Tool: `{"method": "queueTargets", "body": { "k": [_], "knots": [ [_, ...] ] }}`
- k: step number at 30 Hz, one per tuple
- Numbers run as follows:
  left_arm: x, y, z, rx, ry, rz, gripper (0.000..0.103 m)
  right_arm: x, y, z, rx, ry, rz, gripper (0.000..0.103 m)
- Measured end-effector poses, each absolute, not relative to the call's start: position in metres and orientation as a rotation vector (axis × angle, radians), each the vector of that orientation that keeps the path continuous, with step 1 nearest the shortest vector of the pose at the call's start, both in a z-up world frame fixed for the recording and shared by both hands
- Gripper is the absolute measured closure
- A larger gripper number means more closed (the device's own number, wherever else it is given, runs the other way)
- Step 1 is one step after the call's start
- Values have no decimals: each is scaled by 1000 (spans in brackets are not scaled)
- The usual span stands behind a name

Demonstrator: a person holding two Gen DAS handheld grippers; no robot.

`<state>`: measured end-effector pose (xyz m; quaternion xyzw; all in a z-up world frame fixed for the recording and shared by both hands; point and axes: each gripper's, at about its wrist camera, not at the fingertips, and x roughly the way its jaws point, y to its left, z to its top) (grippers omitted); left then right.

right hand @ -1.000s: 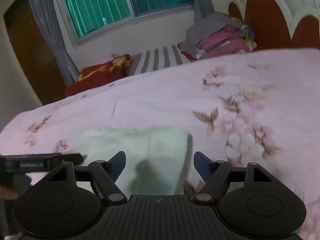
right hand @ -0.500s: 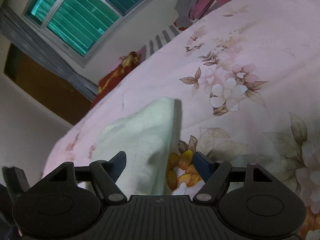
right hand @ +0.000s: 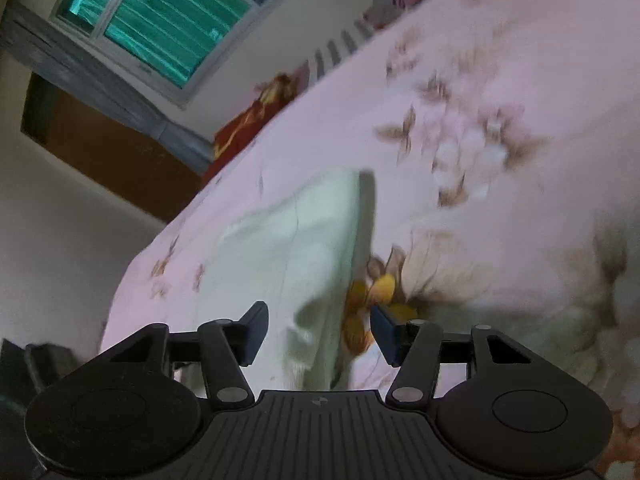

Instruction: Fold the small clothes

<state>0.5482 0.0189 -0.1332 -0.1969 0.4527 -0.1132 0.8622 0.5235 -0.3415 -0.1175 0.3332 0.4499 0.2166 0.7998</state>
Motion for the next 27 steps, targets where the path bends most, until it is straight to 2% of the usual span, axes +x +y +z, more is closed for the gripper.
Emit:
{"method": "queueTargets", "body": {
  "k": [6, 8, 17, 18, 19, 21, 22, 24, 25, 26, 27],
  "knots": [
    [561, 33, -140, -555, 1003, -286, 21, 536, -340, -147, 855, 1070, 530, 46],
    [565, 33, -141, -569, 1017, -295, 21, 541, -342, -150, 900, 1075, 545, 36],
    [575, 6, -139, -462, 1072, -376, 24, 552, -318, -138, 772, 1100, 627, 36],
    [575, 4, -139, -460, 1068, -365, 28, 552, -316, -137, 752, 1098, 635, 36],
    [575, 3, -138, -451, 1063, -353, 34, 552, -316, -136, 735, 1089, 633, 37],
    [575, -2, -136, -412, 1049, -332, 43, 552, -314, -135, 723, 1074, 595, 46],
    [574, -6, -136, -390, 1041, -332, 48, 552, -310, -134, 693, 1066, 570, 57],
    [572, -15, -133, -324, 1017, -326, 53, 550, -298, -131, 634, 1056, 540, 60],
    [569, -18, -129, -299, 1000, -327, 61, 549, -291, -128, 601, 1054, 531, 63],
    [566, -20, -126, -283, 979, -332, 63, 548, -284, -125, 563, 1052, 528, 69],
    [564, -21, -122, -270, 968, -333, 65, 547, -279, -122, 536, 1047, 526, 70]
  ]
}}
